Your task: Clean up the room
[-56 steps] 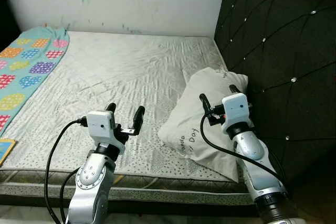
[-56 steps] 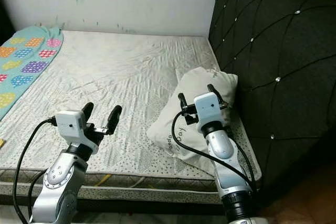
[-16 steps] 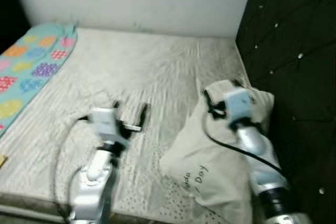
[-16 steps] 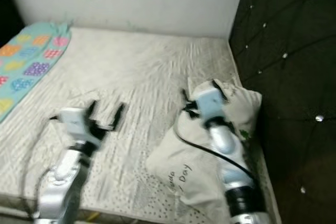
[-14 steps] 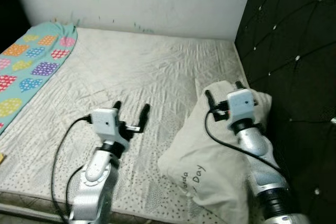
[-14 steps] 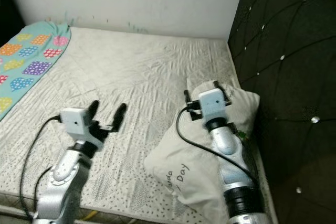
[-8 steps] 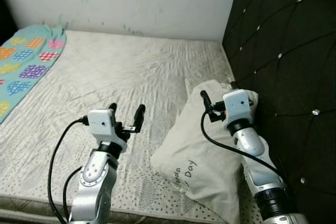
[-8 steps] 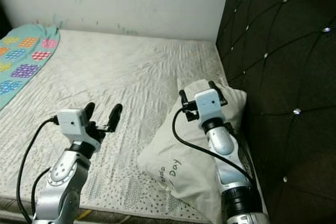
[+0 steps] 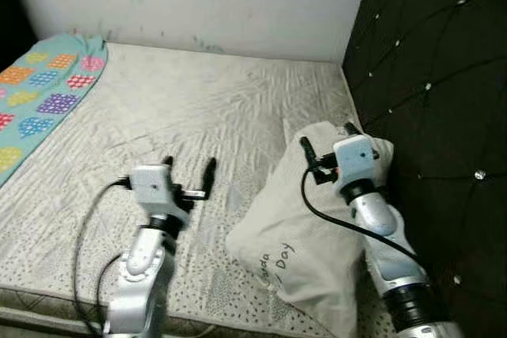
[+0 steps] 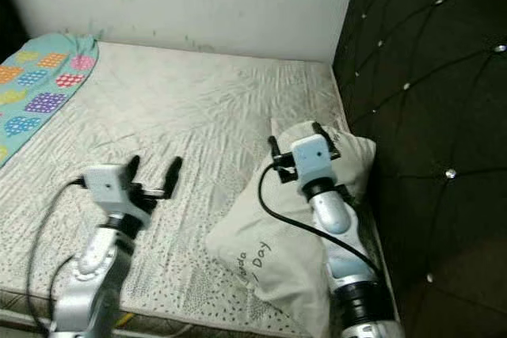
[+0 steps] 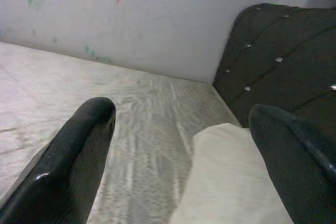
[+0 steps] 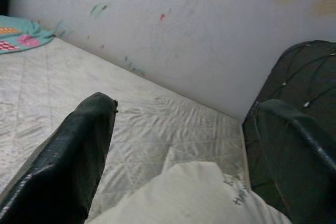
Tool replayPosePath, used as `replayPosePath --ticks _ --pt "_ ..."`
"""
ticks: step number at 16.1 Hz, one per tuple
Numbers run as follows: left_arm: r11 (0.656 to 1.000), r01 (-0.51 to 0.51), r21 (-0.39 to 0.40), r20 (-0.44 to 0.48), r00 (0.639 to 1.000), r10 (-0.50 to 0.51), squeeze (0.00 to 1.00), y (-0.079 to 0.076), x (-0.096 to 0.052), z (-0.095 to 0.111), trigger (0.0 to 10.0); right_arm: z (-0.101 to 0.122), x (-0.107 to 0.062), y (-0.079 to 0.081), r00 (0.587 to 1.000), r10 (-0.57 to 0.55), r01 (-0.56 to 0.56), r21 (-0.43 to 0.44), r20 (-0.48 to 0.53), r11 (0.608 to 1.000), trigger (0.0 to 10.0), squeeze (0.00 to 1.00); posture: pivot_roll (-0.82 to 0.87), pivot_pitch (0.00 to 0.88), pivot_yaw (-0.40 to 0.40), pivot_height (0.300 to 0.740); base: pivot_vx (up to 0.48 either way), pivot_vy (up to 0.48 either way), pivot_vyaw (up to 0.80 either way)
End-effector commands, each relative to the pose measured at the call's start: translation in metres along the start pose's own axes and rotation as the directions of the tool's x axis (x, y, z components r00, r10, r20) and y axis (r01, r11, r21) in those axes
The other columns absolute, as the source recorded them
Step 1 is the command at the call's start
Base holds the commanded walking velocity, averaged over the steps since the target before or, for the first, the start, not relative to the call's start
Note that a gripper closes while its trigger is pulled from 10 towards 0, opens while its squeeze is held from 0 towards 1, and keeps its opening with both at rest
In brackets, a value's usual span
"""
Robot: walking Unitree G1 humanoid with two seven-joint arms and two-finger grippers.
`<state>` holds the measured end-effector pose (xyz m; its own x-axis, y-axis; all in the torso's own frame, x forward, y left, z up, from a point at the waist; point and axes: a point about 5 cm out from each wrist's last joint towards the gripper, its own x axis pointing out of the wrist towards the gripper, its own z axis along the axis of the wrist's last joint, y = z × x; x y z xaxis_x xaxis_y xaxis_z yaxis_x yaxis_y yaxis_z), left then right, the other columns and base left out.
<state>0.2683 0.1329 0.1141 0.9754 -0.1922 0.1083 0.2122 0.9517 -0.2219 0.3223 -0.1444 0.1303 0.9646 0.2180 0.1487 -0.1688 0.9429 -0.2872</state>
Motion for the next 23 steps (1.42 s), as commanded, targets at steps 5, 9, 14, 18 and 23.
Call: replayPosePath --ticks 5,9,14,18,23 --pt "1.000 -0.021 -0.011 -0.009 1.000 0.021 0.00 0.0042 0.0014 0.0003 10.0 -0.0011 0.0001 0.0022 1.000 0.026 -0.026 -0.007 -0.015 1.000 10.0 0.00 -0.04 0.000 -0.025 0.740 0.000 0.000 0.00" --pt "1.000 -0.024 -0.010 -0.009 1.000 0.024 0.00 0.0049 0.0019 0.0003 10.0 -0.0015 0.0006 0.0023 1.000 0.018 -0.017 0.011 -0.022 1.000 10.0 0.00 -0.04 0.000 -0.024 0.740 0.000 0.000 0.00" --pt "1.000 -0.021 0.000 -0.010 1.000 0.021 0.00 0.0046 0.0025 0.0008 10.0 -0.0014 0.0015 0.0010 1.000 0.012 -0.012 0.013 -0.025 1.000 10.0 0.00 -0.04 0.000 -0.024 0.740 0.000 0.000 -0.80" --pt "1.000 -0.016 0.006 -0.012 1.000 0.016 0.00 0.0039 0.0031 0.0007 10.0 -0.0002 0.0012 0.0010 1.000 0.015 -0.015 0.005 -0.015 1.000 10.0 0.00 -0.04 0.000 -0.023 0.740 0.000 0.000 -0.35" --pt "1.000 -0.012 0.009 -0.014 1.000 0.012 0.00 0.0028 0.0037 0.0006 10.0 -0.0003 0.0014 0.0015 1.000 0.016 -0.015 0.021 -0.017 1.000 10.0 0.00 -0.04 0.000 -0.023 0.740 0.000 0.000 0.00"
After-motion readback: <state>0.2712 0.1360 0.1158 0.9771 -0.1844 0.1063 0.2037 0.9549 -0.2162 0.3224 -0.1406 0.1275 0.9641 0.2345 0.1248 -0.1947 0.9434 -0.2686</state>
